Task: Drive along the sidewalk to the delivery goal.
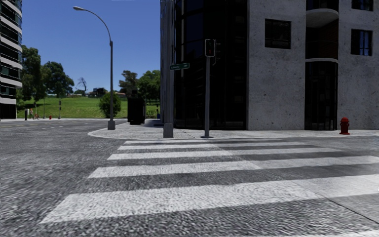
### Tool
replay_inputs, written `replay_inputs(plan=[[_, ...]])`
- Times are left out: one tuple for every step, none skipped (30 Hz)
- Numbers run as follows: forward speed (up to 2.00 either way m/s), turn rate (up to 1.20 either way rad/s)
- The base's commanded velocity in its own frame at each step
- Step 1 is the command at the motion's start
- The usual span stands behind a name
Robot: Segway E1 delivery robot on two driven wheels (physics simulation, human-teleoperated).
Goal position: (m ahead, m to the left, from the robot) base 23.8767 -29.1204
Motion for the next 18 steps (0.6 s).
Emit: replay_inputs(plan=[[1.54, -0.47], [1.54, -0.47], [1.54, -0.47], [1.54, -0.47], [1.54, -0.47], [1.56, -0.47], [1.56, -0.47], [2.0, -0.47], [2.0, -0.46], [2.0, -0.43], [2.0, -0.42], [2.0, -0.42], [2.0, -0.42], [2.0, -0.42], [2.0, -0.42], [2.0, -0.42], [2.0, -0.42], [2.0, -0.41]])
